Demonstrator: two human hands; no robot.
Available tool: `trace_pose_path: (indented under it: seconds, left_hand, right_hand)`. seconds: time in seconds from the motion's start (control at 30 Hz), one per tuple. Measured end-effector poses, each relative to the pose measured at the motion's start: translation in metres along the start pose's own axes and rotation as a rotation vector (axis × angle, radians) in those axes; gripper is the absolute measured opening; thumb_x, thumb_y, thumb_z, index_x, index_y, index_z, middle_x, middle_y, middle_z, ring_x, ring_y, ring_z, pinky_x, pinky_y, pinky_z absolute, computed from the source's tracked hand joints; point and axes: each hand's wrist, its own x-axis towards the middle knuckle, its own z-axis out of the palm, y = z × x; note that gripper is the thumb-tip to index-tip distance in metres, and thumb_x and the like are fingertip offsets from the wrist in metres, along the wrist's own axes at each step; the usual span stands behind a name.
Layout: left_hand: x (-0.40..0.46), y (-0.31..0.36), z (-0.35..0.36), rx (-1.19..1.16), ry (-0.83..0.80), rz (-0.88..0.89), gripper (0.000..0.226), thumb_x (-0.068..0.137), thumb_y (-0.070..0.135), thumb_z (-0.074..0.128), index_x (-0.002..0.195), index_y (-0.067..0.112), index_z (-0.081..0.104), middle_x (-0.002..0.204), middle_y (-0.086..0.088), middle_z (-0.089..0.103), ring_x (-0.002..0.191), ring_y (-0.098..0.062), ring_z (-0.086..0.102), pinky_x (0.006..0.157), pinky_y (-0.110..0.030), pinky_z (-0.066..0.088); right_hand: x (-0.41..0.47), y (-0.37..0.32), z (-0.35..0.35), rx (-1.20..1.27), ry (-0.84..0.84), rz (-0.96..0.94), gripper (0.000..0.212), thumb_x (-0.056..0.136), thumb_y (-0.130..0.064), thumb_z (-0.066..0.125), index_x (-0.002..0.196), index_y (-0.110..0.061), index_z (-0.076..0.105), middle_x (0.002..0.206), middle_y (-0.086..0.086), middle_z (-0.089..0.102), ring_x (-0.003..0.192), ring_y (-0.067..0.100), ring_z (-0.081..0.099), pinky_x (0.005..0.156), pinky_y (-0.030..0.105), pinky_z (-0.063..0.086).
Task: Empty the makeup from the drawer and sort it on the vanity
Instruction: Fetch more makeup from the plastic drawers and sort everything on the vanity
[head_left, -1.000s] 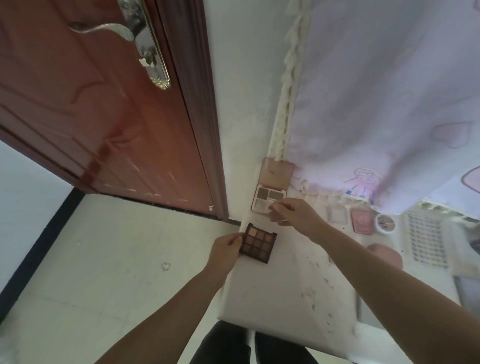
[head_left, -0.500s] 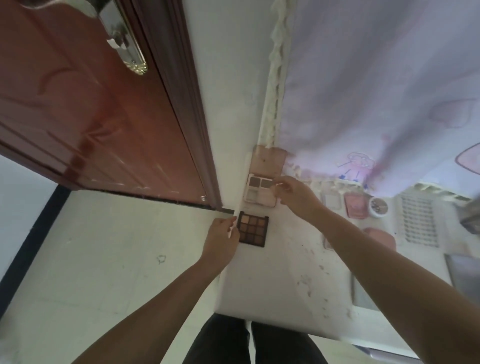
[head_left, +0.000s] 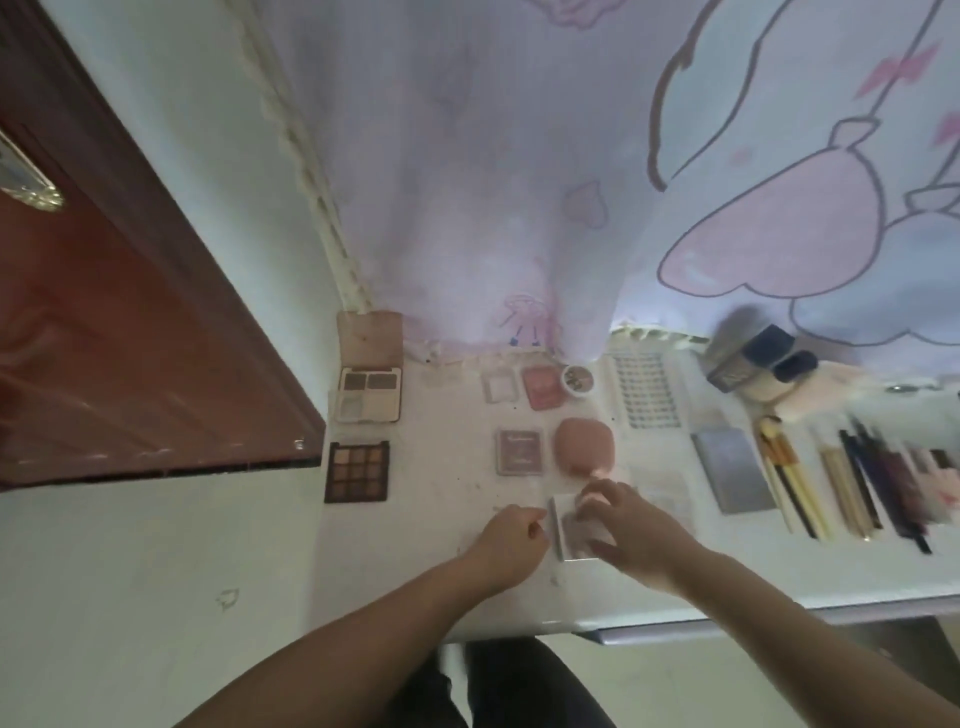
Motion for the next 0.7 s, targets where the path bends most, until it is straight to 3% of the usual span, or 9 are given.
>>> trace_pose_path:
  seconds: [0.07, 0.13, 0.23, 0.3, 0.37, 0.47, 0.57, 0.7]
  left_hand:
    - [0.004, 0.007, 0.008, -0.053, 0.033, -0.021, 0.03, 0.095, 0.012, 0.039, 0.101, -0.001, 0.066, 0.103, -0.018, 0.065, 0.089, -0.024, 0.058, 0.087, -0.034, 0.048]
    - [0.007, 0.009, 0.011, -0.077, 0.042, -0.05, 0.03, 0.096, 0.014, 0.04, 0.106, 0.005, 0.067, 0.103, -0.011, 0.067, 0.09, -0.021, 0.06, 0.084, -0.03, 0.047]
    - [0.008, 0.01, 0.01, -0.155, 0.023, -0.102, 0.03, 0.097, 0.014, 0.039, 0.114, 0.014, 0.063, 0.109, -0.007, 0.066, 0.09, -0.017, 0.059, 0.08, -0.029, 0.047]
    - [0.005, 0.009, 0.005, -0.432, 0.029, -0.207, 0.029, 0.098, 0.018, 0.038, 0.114, 0.014, 0.062, 0.11, -0.01, 0.066, 0.091, -0.018, 0.061, 0.079, -0.032, 0.051]
    - [0.001, 0.004, -0.004, -0.873, -0.033, -0.315, 0.034, 0.1, 0.029, 0.04, 0.114, 0.01, 0.064, 0.105, -0.014, 0.066, 0.086, -0.021, 0.063, 0.077, -0.033, 0.055]
    - [-0.013, -0.004, -0.021, -1.299, -0.242, -0.242, 0.051, 0.093, 0.051, 0.046, 0.122, 0.012, 0.063, 0.116, -0.015, 0.065, 0.1, -0.028, 0.065, 0.091, -0.044, 0.05]
    - [-0.028, -0.006, -0.038, -1.438, -0.24, -0.117, 0.062, 0.088, 0.055, 0.053, 0.134, 0.014, 0.051, 0.138, -0.016, 0.051, 0.124, -0.031, 0.051, 0.103, -0.048, 0.04]
    - [-0.051, -0.012, -0.066, -1.446, -0.133, -0.027, 0.055, 0.092, 0.052, 0.048, 0.133, 0.016, 0.053, 0.14, -0.013, 0.049, 0.125, -0.027, 0.051, 0.098, -0.044, 0.045]
  right_hand:
    - [-0.001, 0.007, 0.018, -0.161, 0.014, -0.073, 0.051, 0.092, -0.043, 0.049, 0.137, -0.02, 0.039, 0.152, 0.004, 0.027, 0.139, 0.023, 0.026, 0.112, 0.035, 0.028]
    - [0.005, 0.012, 0.026, -0.227, 0.005, -0.1, 0.059, 0.089, -0.045, 0.054, 0.138, -0.018, 0.034, 0.154, 0.008, 0.021, 0.143, 0.026, 0.017, 0.116, 0.041, 0.019]
    - [0.012, 0.01, 0.027, -0.272, 0.059, -0.165, 0.046, 0.087, -0.041, 0.053, 0.125, -0.018, 0.041, 0.139, 0.009, 0.038, 0.13, 0.029, 0.035, 0.108, 0.039, 0.032]
    - [0.014, 0.004, 0.025, -0.139, 0.114, -0.171, 0.036, 0.088, -0.038, 0.05, 0.116, -0.016, 0.047, 0.125, 0.006, 0.047, 0.118, 0.027, 0.044, 0.097, 0.035, 0.04]
    - [0.015, -0.007, 0.013, 0.165, 0.175, -0.144, 0.03, 0.083, -0.039, 0.058, 0.105, -0.02, 0.051, 0.11, -0.001, 0.052, 0.102, 0.018, 0.049, 0.085, 0.03, 0.046]
    - [0.02, -0.028, -0.01, 0.469, 0.174, -0.122, 0.041, 0.074, -0.045, 0.068, 0.105, -0.031, 0.046, 0.105, -0.011, 0.05, 0.087, 0.002, 0.05, 0.071, 0.016, 0.042]
    - [0.03, -0.055, -0.028, 0.513, 0.207, -0.18, 0.052, 0.072, -0.048, 0.071, 0.115, -0.034, 0.045, 0.108, -0.018, 0.048, 0.092, 0.001, 0.052, 0.075, 0.018, 0.047]
    - [0.044, -0.084, -0.044, 0.52, 0.178, -0.286, 0.046, 0.068, -0.053, 0.07, 0.104, -0.041, 0.045, 0.105, -0.021, 0.051, 0.092, -0.001, 0.053, 0.081, 0.023, 0.05]
